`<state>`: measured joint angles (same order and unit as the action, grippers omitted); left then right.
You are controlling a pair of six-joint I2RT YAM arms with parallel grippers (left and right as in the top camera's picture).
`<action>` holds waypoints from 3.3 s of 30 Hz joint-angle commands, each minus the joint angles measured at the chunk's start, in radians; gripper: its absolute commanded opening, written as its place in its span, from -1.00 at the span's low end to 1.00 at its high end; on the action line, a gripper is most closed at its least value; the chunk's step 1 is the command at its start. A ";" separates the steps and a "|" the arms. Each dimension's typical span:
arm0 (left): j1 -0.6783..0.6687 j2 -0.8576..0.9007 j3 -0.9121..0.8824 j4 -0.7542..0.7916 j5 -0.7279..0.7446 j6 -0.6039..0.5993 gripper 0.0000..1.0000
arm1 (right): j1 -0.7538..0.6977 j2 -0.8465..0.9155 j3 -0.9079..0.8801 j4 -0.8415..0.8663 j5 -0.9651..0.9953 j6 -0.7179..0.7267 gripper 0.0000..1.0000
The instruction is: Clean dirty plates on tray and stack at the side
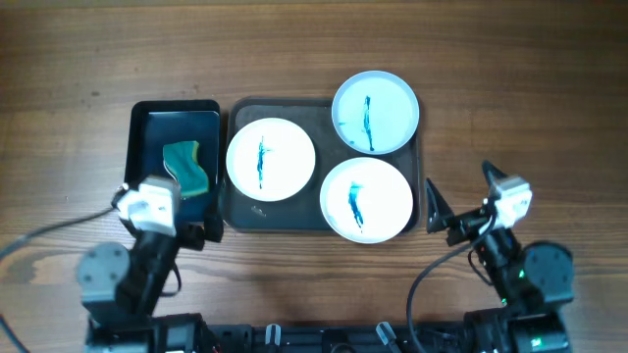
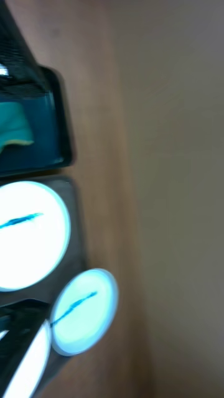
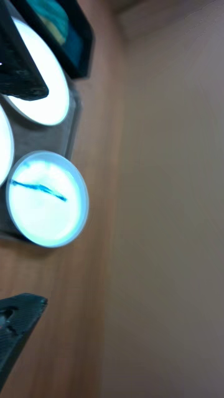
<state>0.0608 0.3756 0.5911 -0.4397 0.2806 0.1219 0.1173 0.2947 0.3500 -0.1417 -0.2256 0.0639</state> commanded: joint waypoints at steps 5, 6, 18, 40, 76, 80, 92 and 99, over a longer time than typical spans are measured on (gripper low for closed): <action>-0.002 0.437 0.505 -0.367 0.023 0.005 1.00 | 0.006 0.423 0.425 -0.253 -0.143 0.014 0.99; -0.002 0.517 0.586 -0.442 0.026 0.005 1.00 | 0.006 0.495 0.502 -0.317 -0.161 0.015 1.00; -0.002 0.992 0.939 -0.784 0.155 -0.011 1.00 | 0.006 1.086 1.085 -0.918 -0.192 0.021 0.99; -0.002 1.085 0.939 -0.820 -0.387 -0.492 1.00 | 0.391 1.505 1.208 -0.848 0.031 0.346 0.48; 0.051 1.245 0.922 -0.802 -0.395 -0.523 0.97 | 0.488 1.878 1.207 -0.563 0.033 0.462 -0.63; 0.051 1.254 0.896 -0.789 -0.394 -0.523 0.97 | 0.488 1.893 1.207 -0.563 0.033 0.474 -0.91; 0.027 1.341 0.760 -0.673 -0.375 -0.535 0.68 | 0.488 1.894 1.207 -0.562 0.047 0.490 -0.91; -0.005 1.387 0.702 -0.560 -0.375 -0.579 0.48 | 0.488 1.894 1.208 -0.554 0.043 0.497 -0.91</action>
<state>0.0746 1.7378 1.3193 -1.0409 -0.0994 -0.4263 0.6006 2.1498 1.5436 -0.7071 -0.2012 0.5537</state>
